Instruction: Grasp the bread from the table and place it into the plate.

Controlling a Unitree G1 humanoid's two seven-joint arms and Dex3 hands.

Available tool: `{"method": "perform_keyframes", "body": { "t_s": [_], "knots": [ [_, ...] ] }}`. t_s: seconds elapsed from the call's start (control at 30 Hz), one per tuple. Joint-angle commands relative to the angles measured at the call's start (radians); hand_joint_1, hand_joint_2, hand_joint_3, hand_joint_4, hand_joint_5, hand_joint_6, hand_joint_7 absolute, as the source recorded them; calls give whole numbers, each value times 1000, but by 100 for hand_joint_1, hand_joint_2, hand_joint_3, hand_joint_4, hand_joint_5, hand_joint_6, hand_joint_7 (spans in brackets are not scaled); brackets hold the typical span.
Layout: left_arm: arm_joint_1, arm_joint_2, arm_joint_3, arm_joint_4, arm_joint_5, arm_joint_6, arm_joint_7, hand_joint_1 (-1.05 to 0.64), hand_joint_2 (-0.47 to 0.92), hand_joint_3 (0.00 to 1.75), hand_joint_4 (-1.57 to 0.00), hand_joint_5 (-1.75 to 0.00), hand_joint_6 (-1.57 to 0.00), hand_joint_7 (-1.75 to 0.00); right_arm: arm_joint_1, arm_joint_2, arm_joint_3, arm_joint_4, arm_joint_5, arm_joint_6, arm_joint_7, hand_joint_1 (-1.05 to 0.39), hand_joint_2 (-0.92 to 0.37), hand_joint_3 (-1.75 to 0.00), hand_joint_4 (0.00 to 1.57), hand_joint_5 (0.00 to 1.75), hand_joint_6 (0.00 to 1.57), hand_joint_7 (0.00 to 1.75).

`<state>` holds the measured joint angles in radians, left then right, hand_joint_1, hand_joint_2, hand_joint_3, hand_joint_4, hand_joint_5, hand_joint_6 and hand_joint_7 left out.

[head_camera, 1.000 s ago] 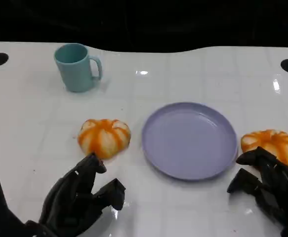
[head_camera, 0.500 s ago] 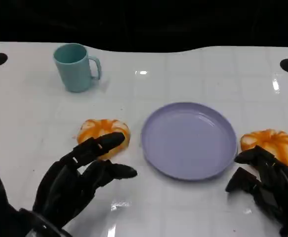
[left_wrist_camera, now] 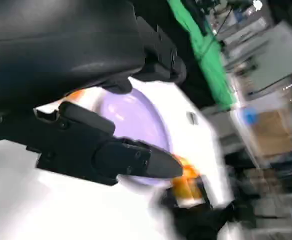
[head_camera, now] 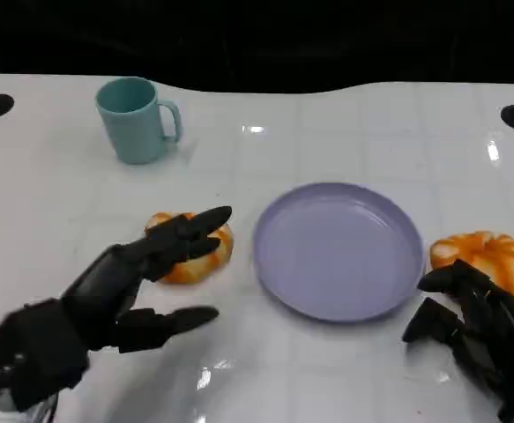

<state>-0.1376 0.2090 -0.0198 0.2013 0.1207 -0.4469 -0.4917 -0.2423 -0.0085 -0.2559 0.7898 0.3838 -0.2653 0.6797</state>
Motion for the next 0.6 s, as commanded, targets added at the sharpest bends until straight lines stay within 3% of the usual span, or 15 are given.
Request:
{"method": "perform_keyframes", "body": {
  "t_s": [0.03,0.23,0.43,0.6],
  "knots": [
    [-62,89,-24,-45,264,-43,191,-67,91,4,-4,-34,-24,-1,9,-9,-1,5,-3,6,-9,-53,-92,-21,63,161,59,127],
    [-105,138,-87,-85,514,8,355,-64,88,0,-4,-27,-26,0,2,-16,-4,15,4,12,11,-53,-92,-22,62,160,58,128],
    [-146,168,-174,-179,733,213,310,-62,87,0,0,-19,-18,0,1,-13,-10,22,-1,-1,-3,-53,-92,-19,65,157,61,125],
    [-185,176,-229,-174,772,271,307,-55,80,0,-3,-19,-20,-1,8,-9,-10,8,6,3,0,-53,-92,-21,63,159,59,125]
  ]
}}
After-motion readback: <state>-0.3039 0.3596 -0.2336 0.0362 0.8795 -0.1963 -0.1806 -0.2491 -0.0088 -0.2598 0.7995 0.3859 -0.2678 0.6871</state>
